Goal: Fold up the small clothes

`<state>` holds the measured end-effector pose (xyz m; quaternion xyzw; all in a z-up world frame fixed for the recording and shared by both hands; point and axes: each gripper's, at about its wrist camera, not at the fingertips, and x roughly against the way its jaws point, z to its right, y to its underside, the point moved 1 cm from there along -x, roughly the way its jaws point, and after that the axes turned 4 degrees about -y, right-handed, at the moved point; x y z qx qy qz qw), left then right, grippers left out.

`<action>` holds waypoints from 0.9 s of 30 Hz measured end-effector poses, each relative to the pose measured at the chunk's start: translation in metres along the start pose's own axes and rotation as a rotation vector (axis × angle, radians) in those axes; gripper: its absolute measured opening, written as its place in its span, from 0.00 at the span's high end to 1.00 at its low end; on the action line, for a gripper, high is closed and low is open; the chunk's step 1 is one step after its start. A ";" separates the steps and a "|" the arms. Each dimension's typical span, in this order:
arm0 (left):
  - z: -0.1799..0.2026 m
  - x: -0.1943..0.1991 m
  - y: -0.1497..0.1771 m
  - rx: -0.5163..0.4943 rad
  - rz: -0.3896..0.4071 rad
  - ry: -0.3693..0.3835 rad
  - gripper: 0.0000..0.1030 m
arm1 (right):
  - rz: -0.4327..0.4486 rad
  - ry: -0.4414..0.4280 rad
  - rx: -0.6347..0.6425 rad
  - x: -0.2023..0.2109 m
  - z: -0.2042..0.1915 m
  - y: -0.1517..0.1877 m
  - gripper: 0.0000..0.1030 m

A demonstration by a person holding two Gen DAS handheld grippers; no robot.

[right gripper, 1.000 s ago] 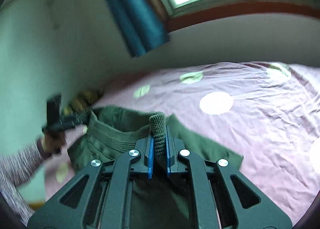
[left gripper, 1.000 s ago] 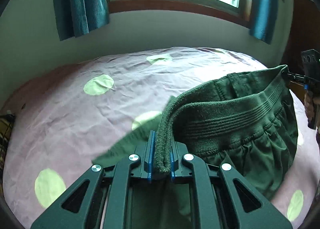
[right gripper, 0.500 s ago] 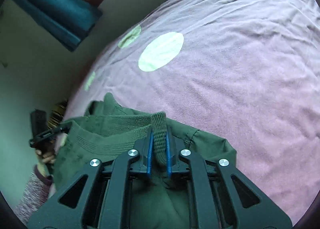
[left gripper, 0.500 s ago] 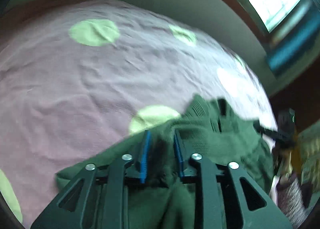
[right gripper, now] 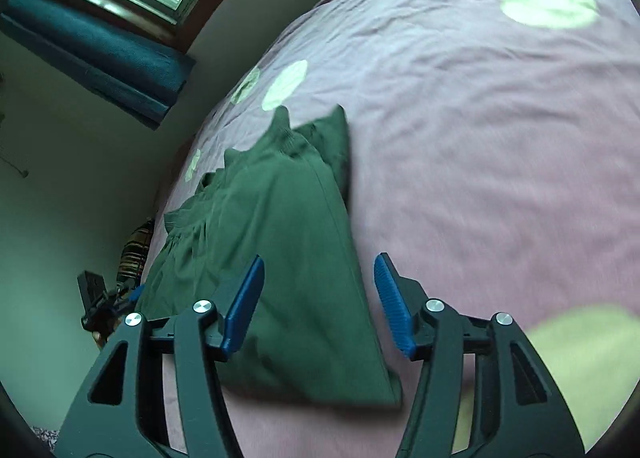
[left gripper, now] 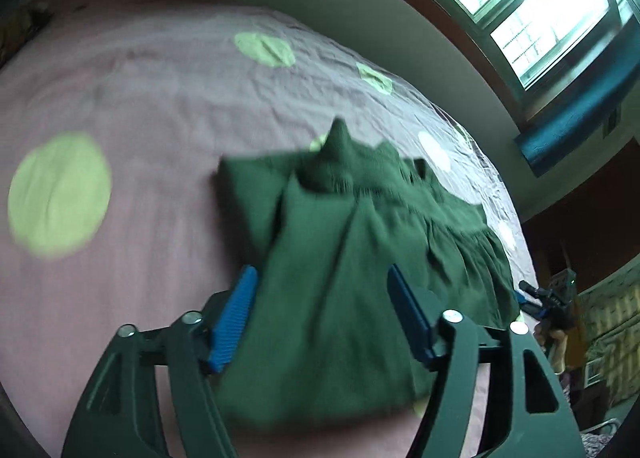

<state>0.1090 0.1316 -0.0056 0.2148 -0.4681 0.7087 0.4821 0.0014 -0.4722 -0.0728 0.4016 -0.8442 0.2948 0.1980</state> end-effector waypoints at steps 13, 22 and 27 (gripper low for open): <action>0.005 -0.051 0.024 -0.027 -0.060 -0.391 0.36 | 0.009 0.098 0.018 0.001 0.005 0.037 0.89; 0.003 -0.011 0.033 -0.032 0.024 -0.288 0.34 | 0.134 0.171 0.069 0.040 -0.033 0.030 0.74; -0.013 0.009 0.046 0.103 0.058 -0.197 0.30 | 0.004 -0.039 0.207 -0.008 -0.125 0.025 0.61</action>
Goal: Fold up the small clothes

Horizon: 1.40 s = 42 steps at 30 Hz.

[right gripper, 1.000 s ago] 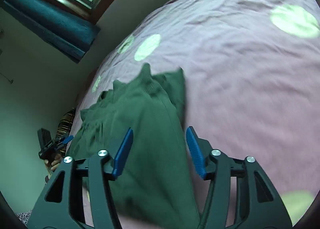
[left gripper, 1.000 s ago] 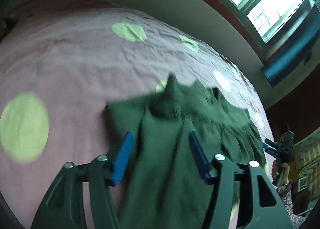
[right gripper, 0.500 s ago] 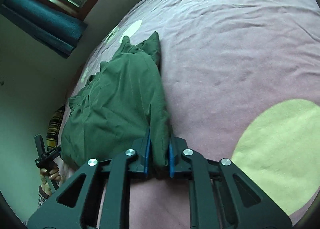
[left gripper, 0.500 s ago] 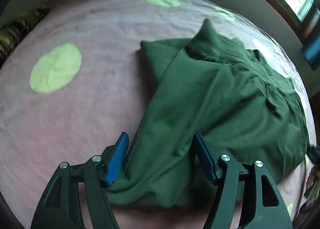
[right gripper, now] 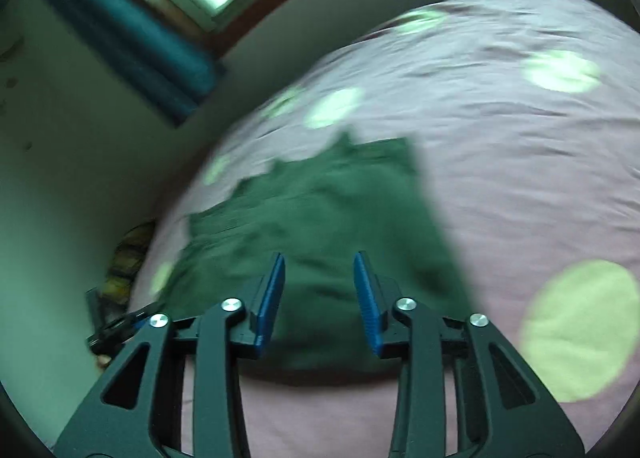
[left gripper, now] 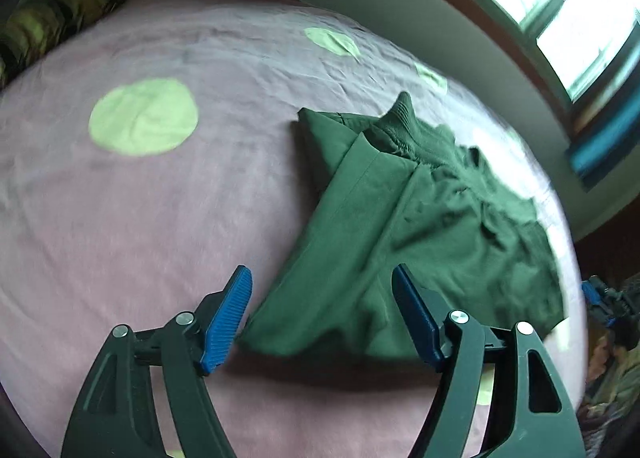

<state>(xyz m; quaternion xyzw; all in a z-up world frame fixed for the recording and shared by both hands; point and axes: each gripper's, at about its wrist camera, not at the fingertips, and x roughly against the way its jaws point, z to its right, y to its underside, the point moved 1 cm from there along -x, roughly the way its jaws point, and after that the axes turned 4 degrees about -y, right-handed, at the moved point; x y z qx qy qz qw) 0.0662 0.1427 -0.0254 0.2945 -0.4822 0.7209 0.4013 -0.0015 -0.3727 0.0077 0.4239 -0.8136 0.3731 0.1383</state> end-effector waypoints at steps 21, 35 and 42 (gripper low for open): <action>-0.025 0.014 0.022 0.104 -0.007 0.066 0.28 | -0.238 0.019 -0.063 -0.185 -0.037 -0.024 0.60; -0.009 0.010 0.042 0.137 -0.013 0.032 0.25 | -0.226 -0.040 -0.015 -0.162 -0.052 0.060 0.50; 0.009 -0.004 0.040 0.169 -0.030 0.071 0.25 | -0.163 -0.021 0.058 -0.121 -0.086 0.065 0.48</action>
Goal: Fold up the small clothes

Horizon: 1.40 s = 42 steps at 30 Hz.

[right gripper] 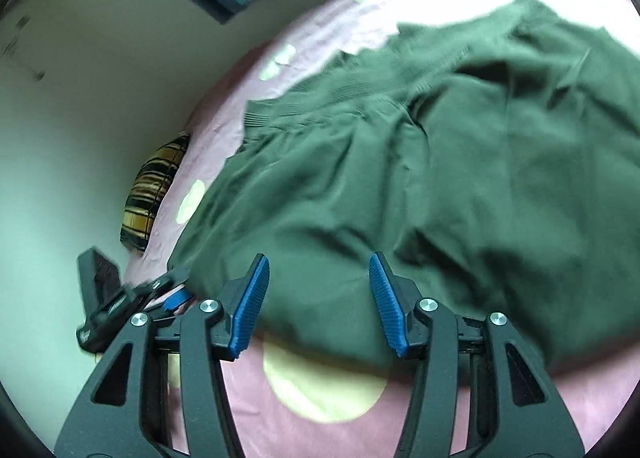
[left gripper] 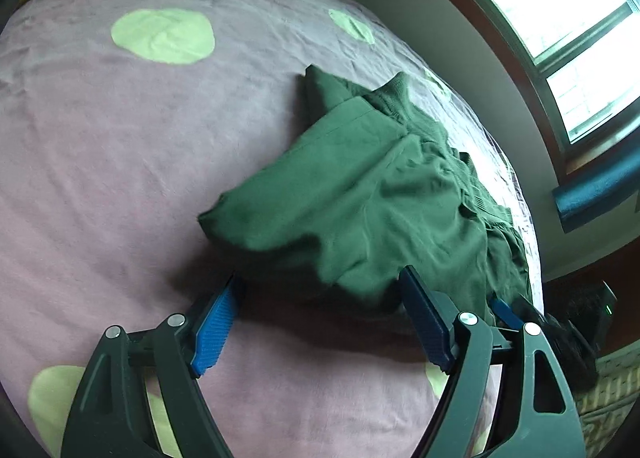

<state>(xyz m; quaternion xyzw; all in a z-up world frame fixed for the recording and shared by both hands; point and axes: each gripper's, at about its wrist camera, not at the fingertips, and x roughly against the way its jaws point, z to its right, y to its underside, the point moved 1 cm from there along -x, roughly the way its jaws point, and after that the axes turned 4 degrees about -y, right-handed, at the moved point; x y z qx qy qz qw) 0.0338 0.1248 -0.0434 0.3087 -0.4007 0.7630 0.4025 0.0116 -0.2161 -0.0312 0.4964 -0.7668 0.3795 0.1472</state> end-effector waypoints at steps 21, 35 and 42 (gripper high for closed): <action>0.024 -0.022 -0.014 0.035 0.066 -0.147 0.44 | 0.009 0.000 0.002 -0.011 0.014 0.026 0.43; 0.028 -0.026 -0.020 0.051 0.065 -0.194 0.65 | 0.002 0.034 0.077 -0.022 -0.001 0.041 0.41; 0.056 -0.017 -0.022 -0.066 0.104 -0.246 0.81 | 0.020 0.052 0.106 -0.022 -0.006 0.045 0.40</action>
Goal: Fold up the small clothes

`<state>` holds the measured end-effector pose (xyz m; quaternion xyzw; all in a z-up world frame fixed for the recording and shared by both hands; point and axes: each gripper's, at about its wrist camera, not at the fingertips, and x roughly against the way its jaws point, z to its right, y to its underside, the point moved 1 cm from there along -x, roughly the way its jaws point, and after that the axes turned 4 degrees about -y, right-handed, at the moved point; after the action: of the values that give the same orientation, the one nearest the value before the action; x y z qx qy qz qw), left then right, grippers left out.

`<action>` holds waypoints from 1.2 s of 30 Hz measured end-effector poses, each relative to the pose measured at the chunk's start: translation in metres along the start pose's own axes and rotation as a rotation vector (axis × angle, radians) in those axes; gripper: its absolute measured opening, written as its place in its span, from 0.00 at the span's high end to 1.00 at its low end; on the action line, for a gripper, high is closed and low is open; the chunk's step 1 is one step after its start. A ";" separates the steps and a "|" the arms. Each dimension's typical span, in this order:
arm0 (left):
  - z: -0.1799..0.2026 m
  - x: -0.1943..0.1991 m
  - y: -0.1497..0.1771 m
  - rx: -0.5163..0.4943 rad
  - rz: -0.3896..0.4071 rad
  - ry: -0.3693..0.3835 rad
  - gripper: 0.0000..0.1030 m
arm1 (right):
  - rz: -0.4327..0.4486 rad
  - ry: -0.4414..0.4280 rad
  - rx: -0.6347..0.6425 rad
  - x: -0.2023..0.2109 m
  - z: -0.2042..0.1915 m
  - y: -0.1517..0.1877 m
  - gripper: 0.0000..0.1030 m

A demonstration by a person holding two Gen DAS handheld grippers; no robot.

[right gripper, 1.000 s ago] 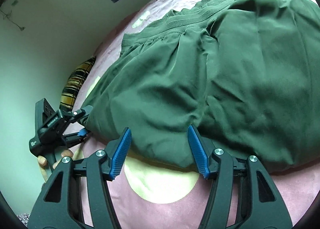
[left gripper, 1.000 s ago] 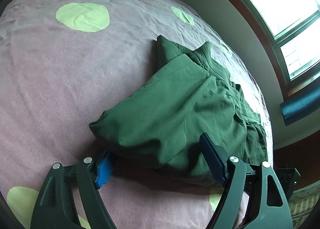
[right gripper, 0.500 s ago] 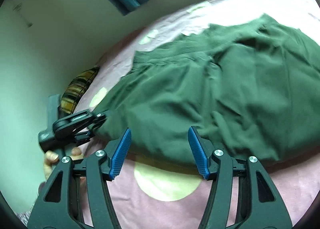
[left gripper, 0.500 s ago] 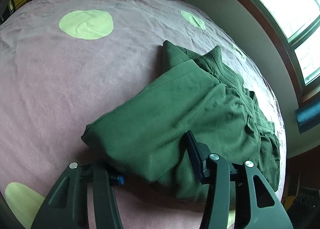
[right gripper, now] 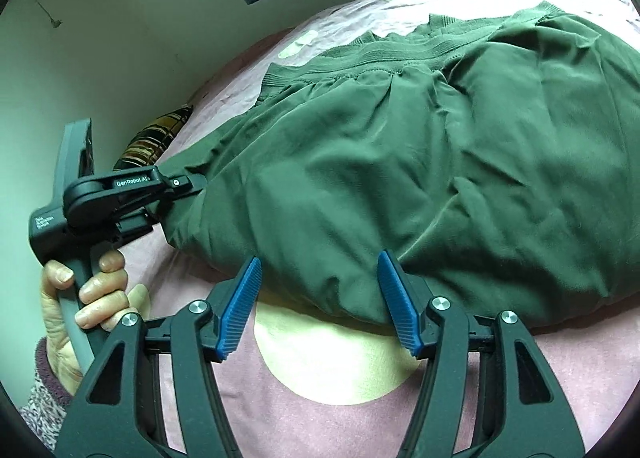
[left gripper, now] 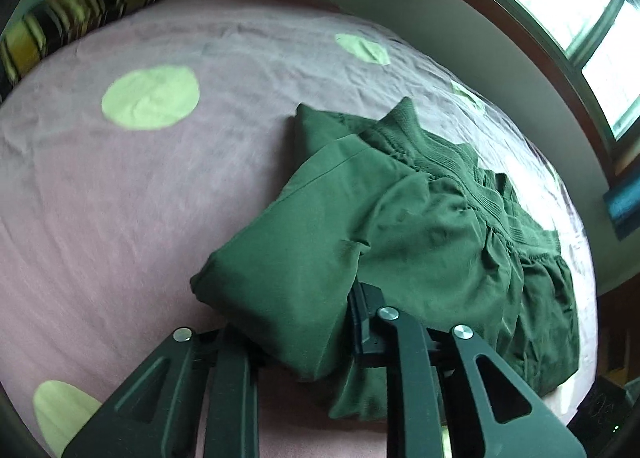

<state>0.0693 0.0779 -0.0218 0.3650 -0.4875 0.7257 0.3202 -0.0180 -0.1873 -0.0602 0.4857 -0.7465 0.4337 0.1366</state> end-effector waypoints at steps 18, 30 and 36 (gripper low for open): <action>0.183 0.097 -0.005 -0.409 0.255 0.027 0.85 | 0.020 -0.131 0.001 0.029 0.004 0.000 0.30; 0.320 0.063 0.080 -0.702 0.261 0.019 0.85 | 0.119 -0.029 -0.227 0.147 0.132 0.008 0.30; 0.353 0.020 0.123 -0.797 0.184 -0.003 0.85 | 0.154 -0.013 -0.328 0.179 0.180 0.029 0.30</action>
<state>0.0344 -0.2921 0.0279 0.1684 -0.7616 0.5052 0.3694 -0.0909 -0.4318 -0.0690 0.4014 -0.8430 0.3123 0.1754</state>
